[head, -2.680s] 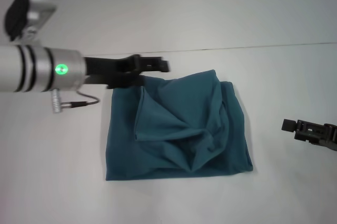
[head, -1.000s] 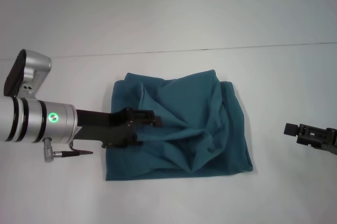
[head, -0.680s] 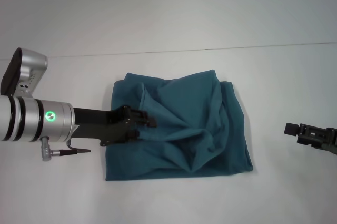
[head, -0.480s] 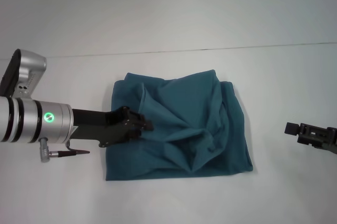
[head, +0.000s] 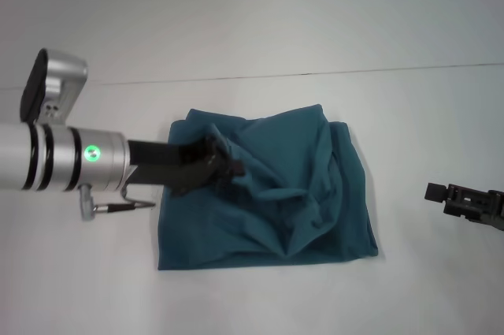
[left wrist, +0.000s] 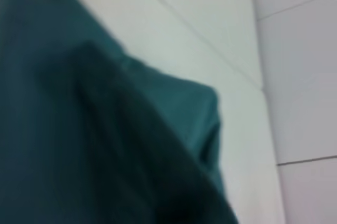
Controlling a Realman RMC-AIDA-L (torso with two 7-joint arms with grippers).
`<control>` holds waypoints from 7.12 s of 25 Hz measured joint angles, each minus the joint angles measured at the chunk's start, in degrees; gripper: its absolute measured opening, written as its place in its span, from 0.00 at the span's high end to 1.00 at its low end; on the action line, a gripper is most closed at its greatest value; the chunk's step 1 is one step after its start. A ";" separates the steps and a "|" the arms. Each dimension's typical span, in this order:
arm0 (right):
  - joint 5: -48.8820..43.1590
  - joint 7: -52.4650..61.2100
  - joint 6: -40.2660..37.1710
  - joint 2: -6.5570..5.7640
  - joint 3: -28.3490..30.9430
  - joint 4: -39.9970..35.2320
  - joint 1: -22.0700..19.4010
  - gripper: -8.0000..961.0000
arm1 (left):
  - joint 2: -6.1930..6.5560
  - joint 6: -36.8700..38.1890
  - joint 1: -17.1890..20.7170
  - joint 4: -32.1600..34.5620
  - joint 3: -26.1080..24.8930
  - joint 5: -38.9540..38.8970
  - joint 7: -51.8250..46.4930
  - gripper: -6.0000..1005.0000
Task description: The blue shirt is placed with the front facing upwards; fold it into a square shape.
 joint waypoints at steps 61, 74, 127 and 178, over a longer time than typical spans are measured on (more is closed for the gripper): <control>-0.09 6.36 -1.28 -2.38 -10.04 -0.38 9.68 0.02 | 1.72 17.06 14.89 4.64 -5.78 -3.62 41.68 0.06; -4.08 19.10 4.40 -3.47 -21.83 -6.98 22.95 0.02 | 1.47 22.30 19.62 10.20 -15.95 -1.02 45.70 0.06; -6.86 38.04 3.30 -0.16 -29.57 -4.79 29.29 0.02 | 1.52 21.63 19.70 10.14 -25.16 -5.08 47.11 0.06; -20.17 42.04 13.45 2.97 -30.31 -6.95 26.41 0.02 | 1.35 21.06 20.33 8.91 -29.72 -8.37 46.50 0.06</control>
